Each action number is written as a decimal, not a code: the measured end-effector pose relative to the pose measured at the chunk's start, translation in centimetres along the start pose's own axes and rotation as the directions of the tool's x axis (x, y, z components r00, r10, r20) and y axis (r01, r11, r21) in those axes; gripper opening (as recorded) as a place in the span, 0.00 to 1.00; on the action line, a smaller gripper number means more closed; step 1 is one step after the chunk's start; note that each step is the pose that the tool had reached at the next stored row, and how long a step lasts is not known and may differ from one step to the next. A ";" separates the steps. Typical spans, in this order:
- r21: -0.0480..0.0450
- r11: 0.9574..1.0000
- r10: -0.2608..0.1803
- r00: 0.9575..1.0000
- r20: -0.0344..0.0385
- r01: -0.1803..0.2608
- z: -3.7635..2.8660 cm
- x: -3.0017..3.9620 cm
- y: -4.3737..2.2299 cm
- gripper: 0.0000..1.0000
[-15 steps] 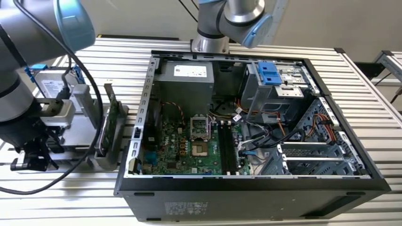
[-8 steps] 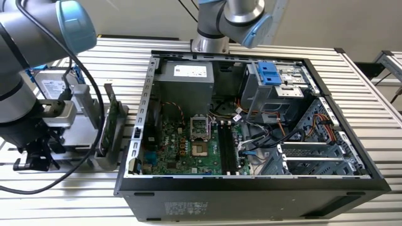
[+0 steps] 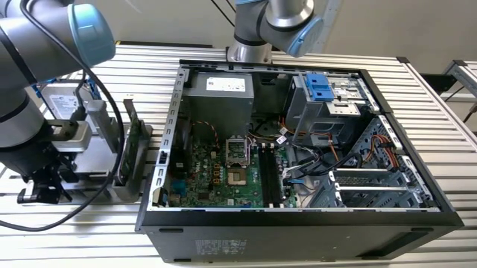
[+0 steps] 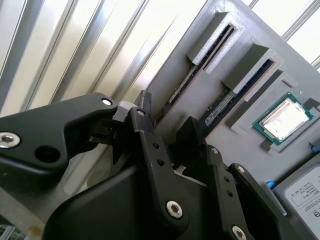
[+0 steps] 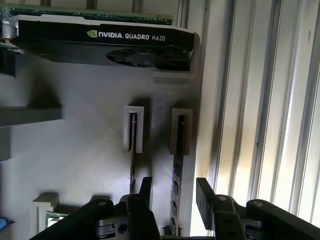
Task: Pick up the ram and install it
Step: 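Pick up the ram and move it above insertion slot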
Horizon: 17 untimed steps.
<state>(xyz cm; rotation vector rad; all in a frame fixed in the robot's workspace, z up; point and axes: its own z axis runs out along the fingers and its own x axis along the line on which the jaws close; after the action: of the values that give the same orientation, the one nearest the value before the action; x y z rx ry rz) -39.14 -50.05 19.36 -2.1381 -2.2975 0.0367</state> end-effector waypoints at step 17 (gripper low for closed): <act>0.000 1.000 0.000 1.000 0.000 0.000 0.14 0.00 0.00 0.00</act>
<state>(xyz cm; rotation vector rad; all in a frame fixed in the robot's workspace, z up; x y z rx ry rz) -39.14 -50.05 19.22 -2.1385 -2.2972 0.0368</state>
